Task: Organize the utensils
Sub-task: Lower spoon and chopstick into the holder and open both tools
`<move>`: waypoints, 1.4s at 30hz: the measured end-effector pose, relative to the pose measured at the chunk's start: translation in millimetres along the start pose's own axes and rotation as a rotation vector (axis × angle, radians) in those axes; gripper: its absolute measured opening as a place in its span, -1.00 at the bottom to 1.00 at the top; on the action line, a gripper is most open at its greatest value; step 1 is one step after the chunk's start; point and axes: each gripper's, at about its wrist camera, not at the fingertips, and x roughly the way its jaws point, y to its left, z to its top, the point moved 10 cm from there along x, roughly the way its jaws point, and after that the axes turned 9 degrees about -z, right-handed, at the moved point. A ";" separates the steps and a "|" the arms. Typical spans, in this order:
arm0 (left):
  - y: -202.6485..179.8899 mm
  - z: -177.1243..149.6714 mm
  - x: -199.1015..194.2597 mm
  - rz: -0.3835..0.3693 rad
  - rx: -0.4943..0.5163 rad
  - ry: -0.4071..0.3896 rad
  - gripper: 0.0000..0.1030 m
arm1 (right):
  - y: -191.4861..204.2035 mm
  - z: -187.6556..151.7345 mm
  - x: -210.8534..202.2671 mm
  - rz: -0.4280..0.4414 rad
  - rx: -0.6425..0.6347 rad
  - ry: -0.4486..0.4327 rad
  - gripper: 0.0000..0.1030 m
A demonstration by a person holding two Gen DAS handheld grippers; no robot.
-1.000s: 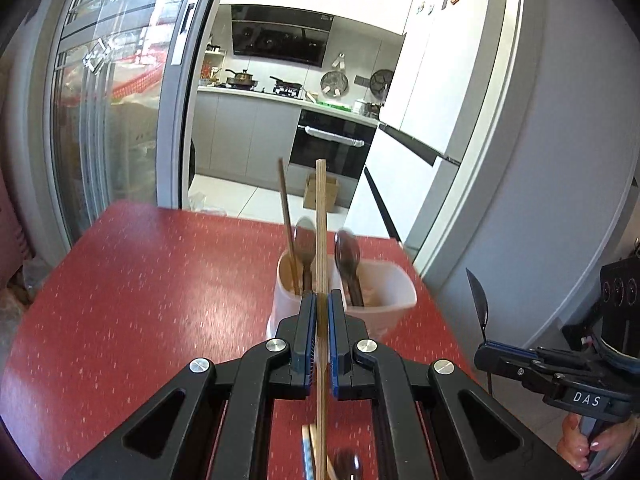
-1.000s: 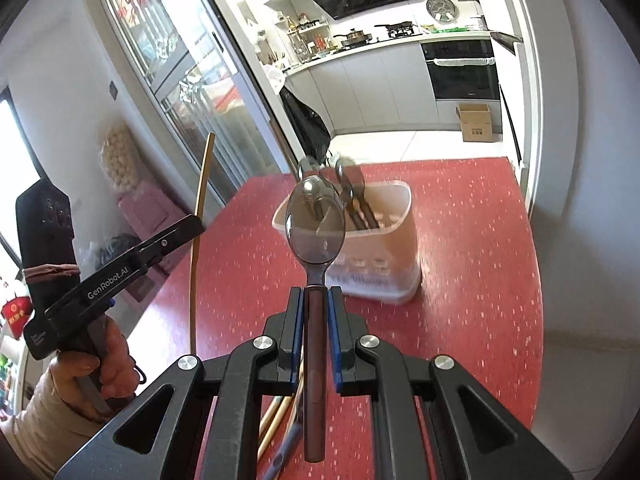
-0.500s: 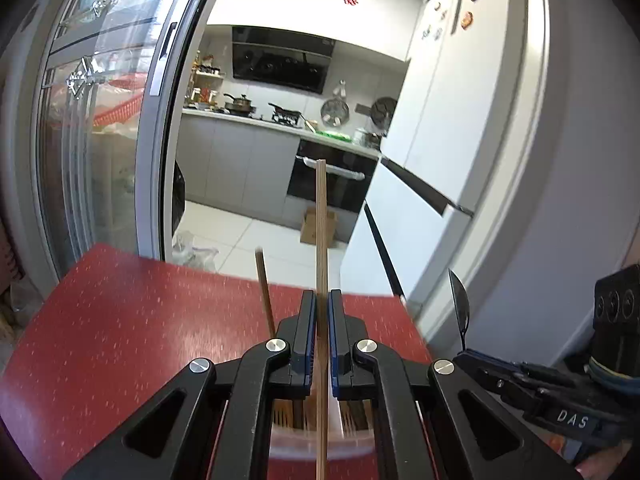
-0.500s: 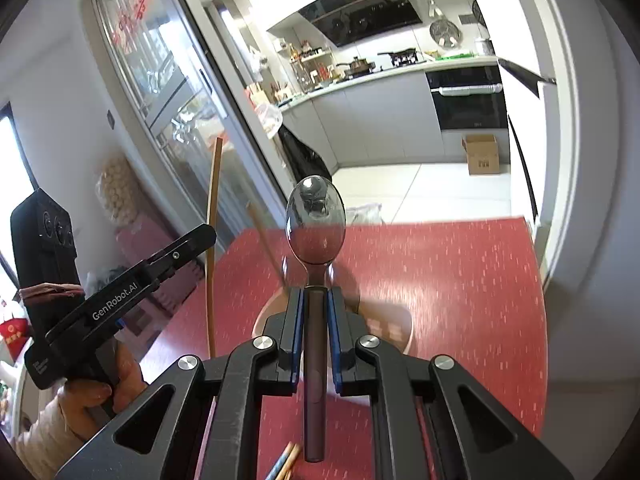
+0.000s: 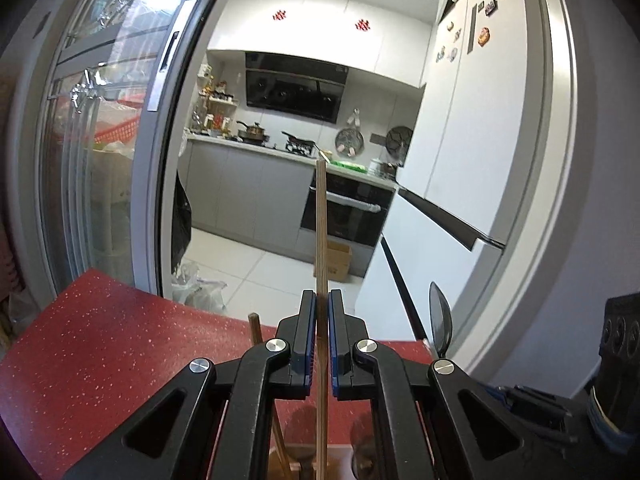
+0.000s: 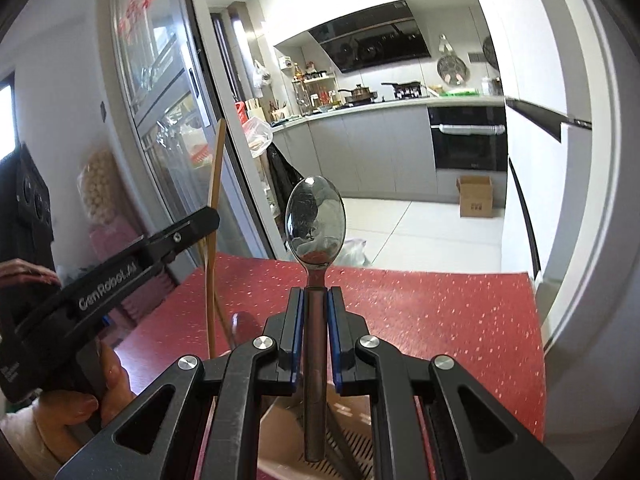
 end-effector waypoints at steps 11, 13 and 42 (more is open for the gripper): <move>6.5 -32.1 -0.7 0.023 -0.001 -0.014 -0.33 | 8.8 -29.1 12.4 -0.056 -0.140 -0.052 -0.76; 4.8 -38.5 -2.5 0.025 0.006 -0.002 -0.33 | 12.3 -36.3 11.7 -0.065 -0.177 -0.050 -0.75; -1.8 -55.4 -74.2 0.087 0.089 0.135 -0.33 | 3.1 -61.9 -25.0 -0.045 -0.102 0.090 -0.14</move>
